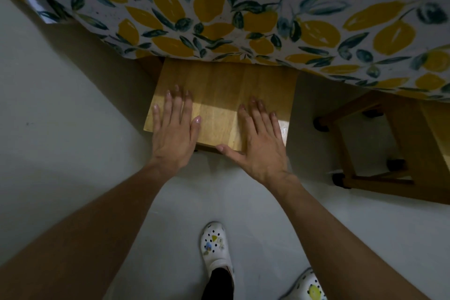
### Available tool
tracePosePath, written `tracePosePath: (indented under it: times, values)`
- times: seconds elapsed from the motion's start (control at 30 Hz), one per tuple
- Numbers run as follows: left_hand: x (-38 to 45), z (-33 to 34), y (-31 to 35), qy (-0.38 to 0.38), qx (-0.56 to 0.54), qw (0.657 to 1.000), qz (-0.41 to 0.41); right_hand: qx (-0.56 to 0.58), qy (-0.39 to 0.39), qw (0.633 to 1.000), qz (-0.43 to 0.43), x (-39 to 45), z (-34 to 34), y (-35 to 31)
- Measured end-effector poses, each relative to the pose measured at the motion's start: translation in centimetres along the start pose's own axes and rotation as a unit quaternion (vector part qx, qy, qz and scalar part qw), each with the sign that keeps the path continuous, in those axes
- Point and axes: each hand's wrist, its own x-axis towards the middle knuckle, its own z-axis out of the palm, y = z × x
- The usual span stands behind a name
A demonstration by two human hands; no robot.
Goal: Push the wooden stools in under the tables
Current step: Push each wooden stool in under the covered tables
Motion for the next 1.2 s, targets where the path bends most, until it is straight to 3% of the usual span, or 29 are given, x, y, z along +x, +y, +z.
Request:
tracePosePath:
  times: [0.13,0.27,0.43,0.7,0.9,1.0,1.2]
  values:
    - [-0.3,-0.4,1.2,-0.013,-0.032,0.999,0.013,0.068,0.022,0.997,0.004,-0.7,-1.3,0.9]
    - [-0.9,-0.7,6.1,-0.022,-0.072,0.994,0.079,0.078,0.071,0.992,0.068,-3.1,-3.3,4.6]
    - [-1.1,-0.3,16.7,-0.039,-0.127,0.979,0.157,0.058,0.142,0.973,0.171,-8.3,-6.3,14.2]
    - [-1.9,3.8,36.2,-0.064,-0.131,0.952,0.27,-0.033,0.139,0.95,0.279,-15.6,-10.6,30.3]
    - [1.3,6.2,44.9,-0.058,-0.081,0.94,0.326,-0.062,0.122,0.96,0.245,-16.5,-10.4,34.6]
    - [1.8,6.6,46.0,-0.027,-0.053,0.948,0.313,-0.072,0.115,0.962,0.237,-16.5,-10.0,34.8]
    - [1.5,6.3,46.3,-0.045,-0.029,0.953,0.298,-0.065,0.096,0.968,0.223,-16.8,-10.4,35.0]
